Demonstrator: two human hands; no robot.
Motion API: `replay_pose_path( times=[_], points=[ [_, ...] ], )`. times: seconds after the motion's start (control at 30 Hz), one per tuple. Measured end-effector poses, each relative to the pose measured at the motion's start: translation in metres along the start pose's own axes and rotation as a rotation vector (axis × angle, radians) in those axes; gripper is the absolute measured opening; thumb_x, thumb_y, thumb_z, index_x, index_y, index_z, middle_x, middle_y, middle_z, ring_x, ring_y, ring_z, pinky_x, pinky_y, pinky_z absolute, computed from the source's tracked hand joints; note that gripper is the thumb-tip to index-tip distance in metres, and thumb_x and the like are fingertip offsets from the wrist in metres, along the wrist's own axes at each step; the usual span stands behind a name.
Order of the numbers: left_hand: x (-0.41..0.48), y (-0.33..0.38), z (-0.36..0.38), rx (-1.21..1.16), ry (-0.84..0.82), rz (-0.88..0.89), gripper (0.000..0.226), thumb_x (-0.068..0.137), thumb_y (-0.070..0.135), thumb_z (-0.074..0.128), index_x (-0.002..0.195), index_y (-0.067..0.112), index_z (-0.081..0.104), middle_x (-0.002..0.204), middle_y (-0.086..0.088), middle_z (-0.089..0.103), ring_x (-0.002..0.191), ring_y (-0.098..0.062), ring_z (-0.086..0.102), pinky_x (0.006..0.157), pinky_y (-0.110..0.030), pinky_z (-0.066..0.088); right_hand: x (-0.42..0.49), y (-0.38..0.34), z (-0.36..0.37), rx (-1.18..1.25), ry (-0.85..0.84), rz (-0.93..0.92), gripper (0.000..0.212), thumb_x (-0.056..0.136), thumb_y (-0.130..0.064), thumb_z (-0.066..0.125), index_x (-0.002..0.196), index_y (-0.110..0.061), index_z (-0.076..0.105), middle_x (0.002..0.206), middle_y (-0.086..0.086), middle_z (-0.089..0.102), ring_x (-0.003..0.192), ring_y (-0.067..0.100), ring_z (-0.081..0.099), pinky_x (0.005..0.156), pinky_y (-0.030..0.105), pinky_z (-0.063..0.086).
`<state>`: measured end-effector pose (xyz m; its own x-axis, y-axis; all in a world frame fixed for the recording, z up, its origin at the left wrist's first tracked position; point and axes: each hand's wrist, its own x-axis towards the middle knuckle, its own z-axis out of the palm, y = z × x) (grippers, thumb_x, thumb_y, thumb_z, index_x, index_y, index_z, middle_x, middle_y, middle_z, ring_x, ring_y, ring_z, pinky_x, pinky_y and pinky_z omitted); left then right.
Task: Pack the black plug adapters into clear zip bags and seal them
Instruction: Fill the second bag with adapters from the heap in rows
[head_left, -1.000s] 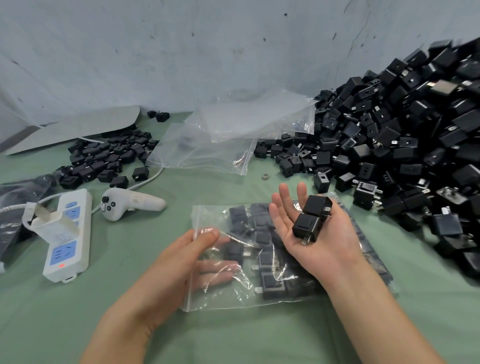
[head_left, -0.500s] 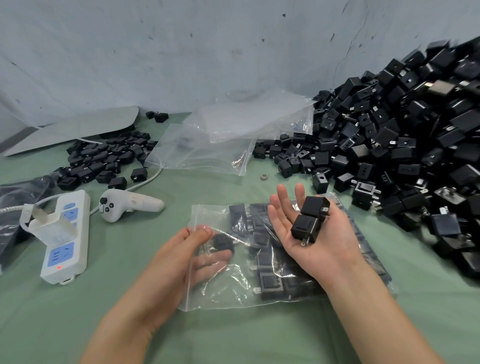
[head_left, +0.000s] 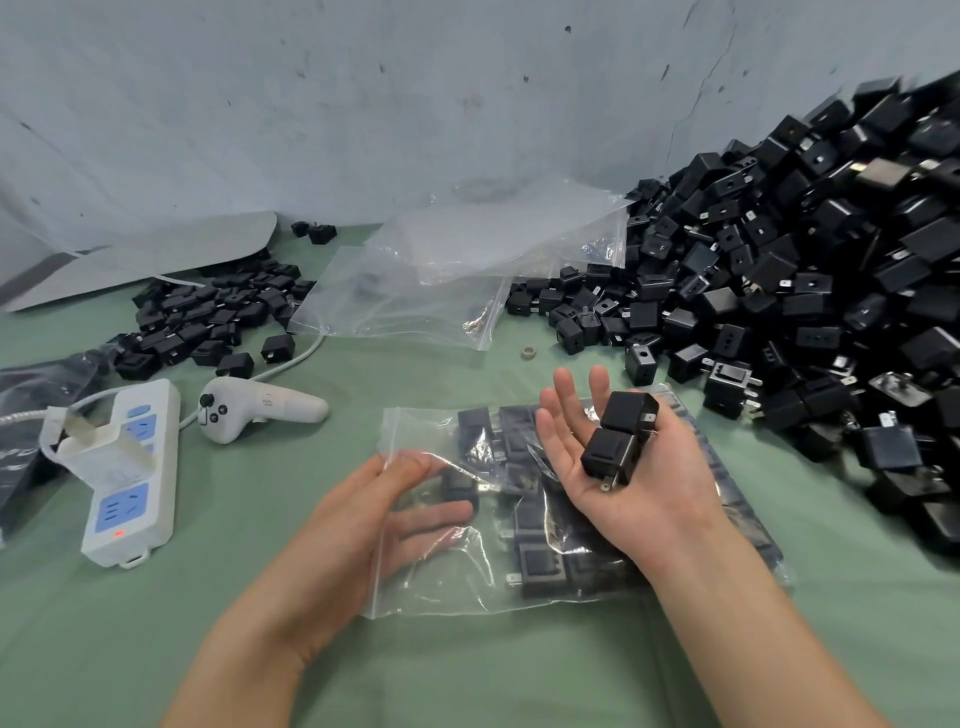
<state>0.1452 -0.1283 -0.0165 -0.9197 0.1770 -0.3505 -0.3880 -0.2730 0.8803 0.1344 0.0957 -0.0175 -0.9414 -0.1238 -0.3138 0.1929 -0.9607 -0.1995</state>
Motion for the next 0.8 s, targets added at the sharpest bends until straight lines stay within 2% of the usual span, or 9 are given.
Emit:
replay_pose_path(
  times=[0.13,0.27,0.33,0.43,0.57,0.8],
  points=[
    [0.002,-0.002,0.003,-0.05,-0.014,-0.01,0.045,0.074,0.026,0.076,0.11,0.004,0.061,0.11,-0.009,0.074,0.102,-0.041,0.071,0.077,-0.04,0.061,-0.001,-0.001,-0.001,0.003,-0.002,0.001,0.028,0.095,-0.026,0.049,0.108,-0.017,0.072,0.12,0.013,0.071,0.104,0.031,0.07,0.085,0.045,0.059],
    [0.0,-0.003,0.006,-0.054,-0.032,-0.048,0.048,0.073,0.019,0.083,0.113,0.005,0.06,0.111,-0.011,0.075,0.102,-0.04,0.071,0.076,-0.04,0.061,0.0,-0.001,0.0,-0.001,0.003,-0.001,0.028,0.094,-0.025,0.049,0.107,-0.017,0.072,0.12,0.013,0.071,0.104,0.031,0.07,0.084,0.044,0.06],
    [-0.001,0.001,-0.001,-0.014,0.017,-0.036,0.053,0.073,0.023,0.085,0.118,0.006,0.062,0.113,-0.013,0.073,0.1,-0.04,0.071,0.074,-0.044,0.062,-0.001,0.0,0.0,0.001,0.001,0.005,0.028,0.092,-0.023,0.05,0.108,-0.017,0.073,0.119,0.013,0.071,0.104,0.031,0.071,0.084,0.044,0.06],
    [-0.001,0.005,-0.008,-0.003,0.08,0.009,0.057,0.07,0.03,0.075,0.119,0.005,0.062,0.111,-0.022,0.071,0.097,-0.038,0.072,0.071,-0.041,0.062,-0.002,-0.001,0.001,0.0,-0.011,0.01,0.029,0.088,-0.022,0.052,0.108,-0.017,0.073,0.119,0.013,0.071,0.104,0.031,0.07,0.084,0.044,0.06],
    [0.0,0.002,0.002,0.029,0.021,-0.032,0.063,0.066,0.034,0.074,0.121,0.006,0.059,0.105,-0.021,0.074,0.1,-0.033,0.073,0.077,-0.036,0.062,-0.001,0.0,0.0,-0.001,-0.007,0.008,0.028,0.092,-0.023,0.05,0.106,-0.016,0.073,0.119,0.012,0.071,0.103,0.031,0.071,0.082,0.044,0.06],
    [0.002,0.003,0.001,-0.024,0.029,-0.05,0.065,0.064,0.032,0.076,0.12,0.005,0.06,0.106,-0.023,0.073,0.1,-0.034,0.073,0.074,-0.034,0.062,-0.002,0.0,0.0,-0.008,-0.028,0.006,0.031,0.081,-0.021,0.056,0.106,-0.017,0.073,0.12,0.012,0.071,0.104,0.03,0.071,0.085,0.044,0.06]
  ],
)
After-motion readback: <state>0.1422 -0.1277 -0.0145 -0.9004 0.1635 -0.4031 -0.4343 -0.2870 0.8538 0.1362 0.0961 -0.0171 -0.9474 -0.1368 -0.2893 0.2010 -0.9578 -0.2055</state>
